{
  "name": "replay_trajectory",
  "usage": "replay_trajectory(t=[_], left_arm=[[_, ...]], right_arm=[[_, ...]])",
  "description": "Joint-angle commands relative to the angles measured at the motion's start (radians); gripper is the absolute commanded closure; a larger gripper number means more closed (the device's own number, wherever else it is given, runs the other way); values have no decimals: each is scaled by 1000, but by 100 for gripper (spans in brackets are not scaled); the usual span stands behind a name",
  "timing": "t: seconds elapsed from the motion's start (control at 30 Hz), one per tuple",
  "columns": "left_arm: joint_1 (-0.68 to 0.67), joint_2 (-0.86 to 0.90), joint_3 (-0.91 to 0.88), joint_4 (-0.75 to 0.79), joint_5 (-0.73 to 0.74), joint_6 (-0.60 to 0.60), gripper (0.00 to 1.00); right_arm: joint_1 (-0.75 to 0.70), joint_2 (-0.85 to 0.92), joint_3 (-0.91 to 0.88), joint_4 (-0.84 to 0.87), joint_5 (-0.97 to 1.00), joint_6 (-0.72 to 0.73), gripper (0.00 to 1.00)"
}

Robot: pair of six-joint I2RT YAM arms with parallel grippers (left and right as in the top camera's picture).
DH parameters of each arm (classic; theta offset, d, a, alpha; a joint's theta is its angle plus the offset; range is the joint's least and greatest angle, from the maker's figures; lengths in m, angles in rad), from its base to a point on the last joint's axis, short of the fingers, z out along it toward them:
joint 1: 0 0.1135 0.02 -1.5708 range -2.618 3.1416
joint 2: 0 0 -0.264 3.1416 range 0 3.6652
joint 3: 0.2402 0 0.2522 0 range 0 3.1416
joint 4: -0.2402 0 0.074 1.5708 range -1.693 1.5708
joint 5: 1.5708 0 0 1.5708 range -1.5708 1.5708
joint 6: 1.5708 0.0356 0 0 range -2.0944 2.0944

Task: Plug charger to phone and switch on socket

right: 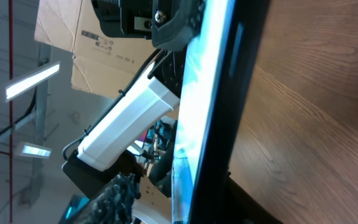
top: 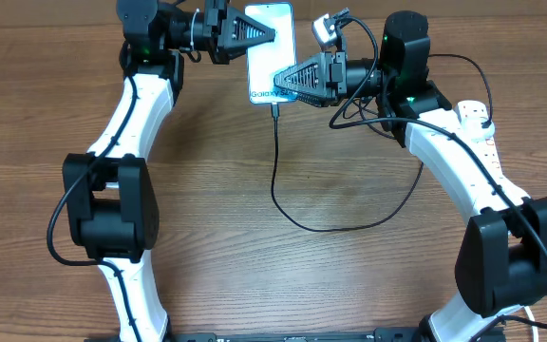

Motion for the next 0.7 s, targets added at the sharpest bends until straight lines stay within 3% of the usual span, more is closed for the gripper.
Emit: replay_trajectory(t=[0.0, 0.23, 0.5, 0.67], left_arm=[[16, -8, 4, 5, 18, 73, 96], [18, -7, -56, -10, 18, 216, 96], [35, -7, -187, -176, 16, 473, 96], [69, -7, -254, -242, -10, 546, 96]], right_arm=[[-6, 2, 14, 4, 1, -31, 53], [-9, 2, 14, -124, 49, -146, 48], [-9, 2, 14, -440, 286, -286, 47], [-9, 2, 14, -535, 401, -323, 47]])
